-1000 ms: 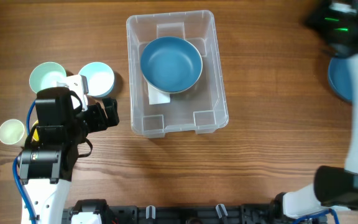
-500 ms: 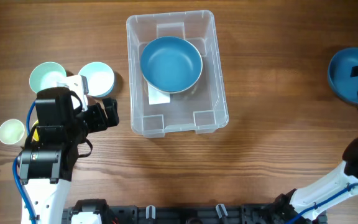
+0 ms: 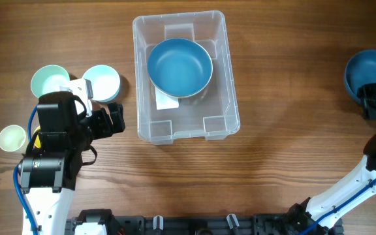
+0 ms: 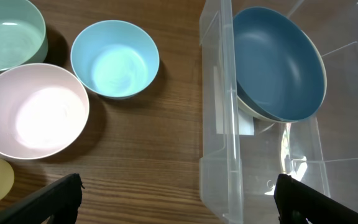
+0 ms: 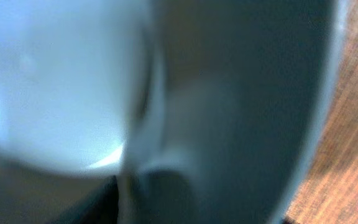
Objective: Pack container
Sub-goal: 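Grasp the second dark-blue bowl with the right gripper, then stack the second dark-blue bowl in the bin and withdraw right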
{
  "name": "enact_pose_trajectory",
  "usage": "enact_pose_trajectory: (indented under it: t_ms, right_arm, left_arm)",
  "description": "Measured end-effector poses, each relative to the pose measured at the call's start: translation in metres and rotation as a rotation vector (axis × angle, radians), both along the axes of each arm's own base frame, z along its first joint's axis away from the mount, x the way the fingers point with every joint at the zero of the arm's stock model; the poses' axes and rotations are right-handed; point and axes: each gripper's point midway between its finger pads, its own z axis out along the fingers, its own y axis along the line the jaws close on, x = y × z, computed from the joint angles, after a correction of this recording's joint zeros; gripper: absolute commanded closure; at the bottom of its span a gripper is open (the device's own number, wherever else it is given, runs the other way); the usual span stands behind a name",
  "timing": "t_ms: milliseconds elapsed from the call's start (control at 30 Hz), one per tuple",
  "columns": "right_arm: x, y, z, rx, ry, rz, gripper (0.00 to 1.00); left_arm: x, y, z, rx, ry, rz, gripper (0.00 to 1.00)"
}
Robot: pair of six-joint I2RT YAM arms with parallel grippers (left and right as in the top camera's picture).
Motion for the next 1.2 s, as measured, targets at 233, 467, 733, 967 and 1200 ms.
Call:
enact_pose_trajectory:
  t_ms: [233, 467, 733, 967, 1200]
  right_arm:
    - [-0.003, 0.007, 0.004, 0.027, 0.008, 0.036, 0.96]
    - [0.031, 0.047, 0.092, -0.139, -0.117, 0.319, 0.96]
    - [0.066, 0.275, 0.269, -0.435, -0.531, 1.093, 0.96]
    - [0.064, 0.451, 0.263, -0.438, -0.68, 1.518, 0.96]
    - [0.11, 0.484, 0.152, -0.362, -0.53, 1.518, 0.77]
  left_arm:
    - [0.0, 0.0, 0.0, 0.0, 0.0, 0.0, 0.0]
    - [0.0, 0.0, 0.0, 0.0, -0.001, 0.0, 0.0]
    - [0.0, 0.0, 0.0, 0.0, 0.0, 0.0, 0.0]
    - [0.0, 0.0, 0.0, 0.0, 0.0, 0.0, 0.0]
    - [0.0, 0.0, 0.0, 0.0, 0.0, 0.0, 0.0]
